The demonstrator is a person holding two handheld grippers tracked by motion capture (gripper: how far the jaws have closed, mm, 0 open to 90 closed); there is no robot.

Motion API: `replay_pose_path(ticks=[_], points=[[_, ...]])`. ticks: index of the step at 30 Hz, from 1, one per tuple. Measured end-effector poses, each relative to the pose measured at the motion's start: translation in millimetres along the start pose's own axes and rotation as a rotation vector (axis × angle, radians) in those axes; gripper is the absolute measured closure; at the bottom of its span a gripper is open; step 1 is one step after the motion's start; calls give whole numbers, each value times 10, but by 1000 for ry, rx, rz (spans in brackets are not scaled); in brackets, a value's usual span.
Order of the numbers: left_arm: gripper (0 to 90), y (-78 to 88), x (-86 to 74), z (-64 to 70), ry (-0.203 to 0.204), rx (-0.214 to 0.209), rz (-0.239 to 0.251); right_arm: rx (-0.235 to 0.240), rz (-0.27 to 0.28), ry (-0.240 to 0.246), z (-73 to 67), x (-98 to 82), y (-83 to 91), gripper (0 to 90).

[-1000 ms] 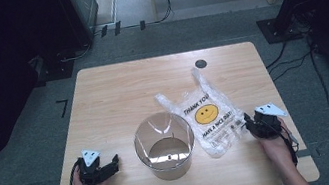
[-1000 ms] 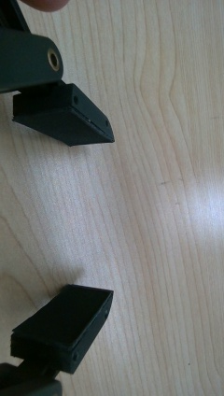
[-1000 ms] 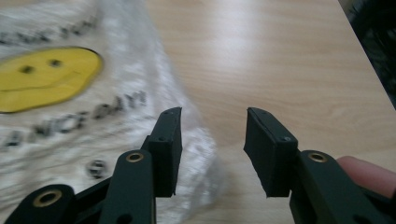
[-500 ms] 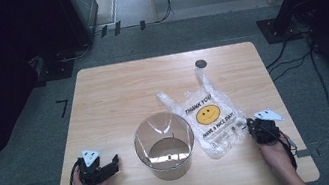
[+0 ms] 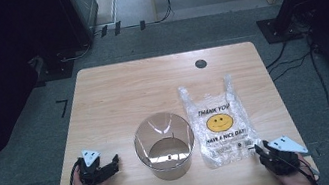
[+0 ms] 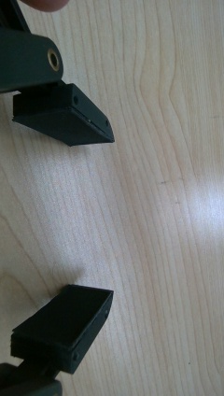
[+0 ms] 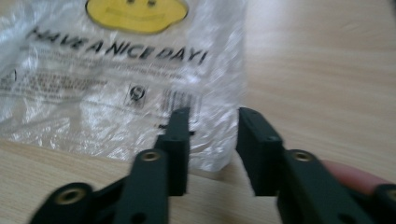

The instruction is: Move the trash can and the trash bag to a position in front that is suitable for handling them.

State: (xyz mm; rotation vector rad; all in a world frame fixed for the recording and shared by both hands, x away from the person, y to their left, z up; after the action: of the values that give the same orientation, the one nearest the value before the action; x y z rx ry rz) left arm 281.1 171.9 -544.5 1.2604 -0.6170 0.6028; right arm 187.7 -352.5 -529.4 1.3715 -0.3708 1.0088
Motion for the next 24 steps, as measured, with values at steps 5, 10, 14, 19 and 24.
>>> replay_pose_path(ticks=[5,10,14,19,24], points=[[200,-2,1,3,2,2,1,-12,62,-25,142,177,67,477],[200,-1,1,2,2,2,1,4,32,-23,282,541,-256,399],[199,-1,1,2,2,2,1,13,-2,-57,342,700,-503,383],[200,-1,1,2,3,1,1,17,-70,-112,452,833,-986,365],[199,-1,0,2,1,0,1,17,-89,-124,444,851,-1133,334]])
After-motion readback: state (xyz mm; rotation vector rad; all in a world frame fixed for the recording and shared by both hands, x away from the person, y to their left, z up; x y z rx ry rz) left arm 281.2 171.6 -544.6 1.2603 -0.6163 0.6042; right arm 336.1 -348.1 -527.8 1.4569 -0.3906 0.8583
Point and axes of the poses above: each handheld gripper's, and its own axes: y roughly backward along the jaws, x roughly out of its top, z roughly to its right, the point moved 4 cm from there along -y, roughly forward along the jaws, and after that the axes turned 15 degrees about y, right-handed, at the moved point
